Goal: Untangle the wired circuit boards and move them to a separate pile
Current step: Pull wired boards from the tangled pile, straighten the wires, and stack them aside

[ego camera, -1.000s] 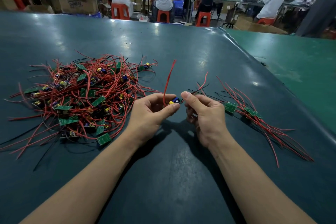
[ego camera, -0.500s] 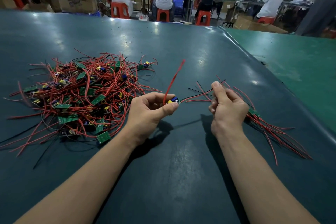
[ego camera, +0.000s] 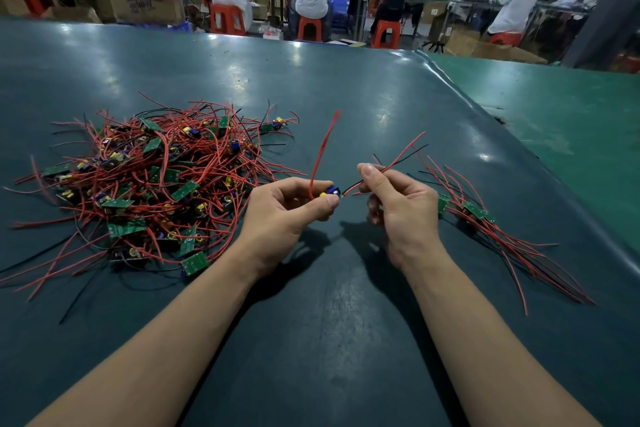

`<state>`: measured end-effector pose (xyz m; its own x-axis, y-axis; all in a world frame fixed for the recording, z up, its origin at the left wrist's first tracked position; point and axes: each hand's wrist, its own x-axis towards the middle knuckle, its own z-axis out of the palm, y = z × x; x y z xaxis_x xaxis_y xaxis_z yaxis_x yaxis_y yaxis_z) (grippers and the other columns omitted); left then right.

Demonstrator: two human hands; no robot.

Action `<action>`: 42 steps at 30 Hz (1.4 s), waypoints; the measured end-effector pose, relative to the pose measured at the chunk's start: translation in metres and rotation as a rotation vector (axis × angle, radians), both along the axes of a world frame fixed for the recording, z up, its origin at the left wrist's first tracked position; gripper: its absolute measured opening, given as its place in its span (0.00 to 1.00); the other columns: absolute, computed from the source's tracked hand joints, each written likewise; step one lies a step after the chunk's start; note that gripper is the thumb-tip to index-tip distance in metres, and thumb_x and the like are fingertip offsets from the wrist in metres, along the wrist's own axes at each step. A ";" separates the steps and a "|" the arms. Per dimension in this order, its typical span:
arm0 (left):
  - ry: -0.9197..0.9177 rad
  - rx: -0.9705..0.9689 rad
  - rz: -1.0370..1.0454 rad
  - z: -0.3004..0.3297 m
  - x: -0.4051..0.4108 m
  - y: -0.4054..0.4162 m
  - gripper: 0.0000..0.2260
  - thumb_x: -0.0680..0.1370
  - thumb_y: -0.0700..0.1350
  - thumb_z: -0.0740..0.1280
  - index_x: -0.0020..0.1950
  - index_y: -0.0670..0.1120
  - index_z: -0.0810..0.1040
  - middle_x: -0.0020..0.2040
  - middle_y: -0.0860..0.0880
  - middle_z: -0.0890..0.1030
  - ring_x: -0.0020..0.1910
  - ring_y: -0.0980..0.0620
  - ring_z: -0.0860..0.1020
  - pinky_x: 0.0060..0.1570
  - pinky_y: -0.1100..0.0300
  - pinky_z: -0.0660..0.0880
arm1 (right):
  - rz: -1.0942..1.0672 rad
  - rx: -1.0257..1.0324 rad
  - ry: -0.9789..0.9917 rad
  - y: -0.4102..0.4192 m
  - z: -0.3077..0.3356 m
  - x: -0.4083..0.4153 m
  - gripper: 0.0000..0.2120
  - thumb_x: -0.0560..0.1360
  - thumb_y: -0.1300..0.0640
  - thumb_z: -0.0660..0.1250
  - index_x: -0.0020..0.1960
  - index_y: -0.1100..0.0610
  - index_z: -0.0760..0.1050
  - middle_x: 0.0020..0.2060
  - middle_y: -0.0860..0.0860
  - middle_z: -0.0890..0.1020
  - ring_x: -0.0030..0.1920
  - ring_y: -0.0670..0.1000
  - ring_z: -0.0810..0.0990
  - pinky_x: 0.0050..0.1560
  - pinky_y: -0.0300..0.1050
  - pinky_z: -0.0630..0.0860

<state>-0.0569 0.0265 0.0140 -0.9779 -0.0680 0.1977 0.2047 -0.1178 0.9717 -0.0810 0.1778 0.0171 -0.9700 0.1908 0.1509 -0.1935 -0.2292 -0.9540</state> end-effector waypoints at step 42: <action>-0.022 0.152 0.049 0.000 -0.002 -0.005 0.05 0.72 0.34 0.73 0.45 0.42 0.84 0.34 0.48 0.83 0.33 0.53 0.79 0.39 0.63 0.78 | -0.257 -0.319 -0.134 0.027 0.007 -0.015 0.18 0.82 0.46 0.60 0.49 0.60 0.78 0.25 0.48 0.75 0.21 0.45 0.69 0.21 0.35 0.65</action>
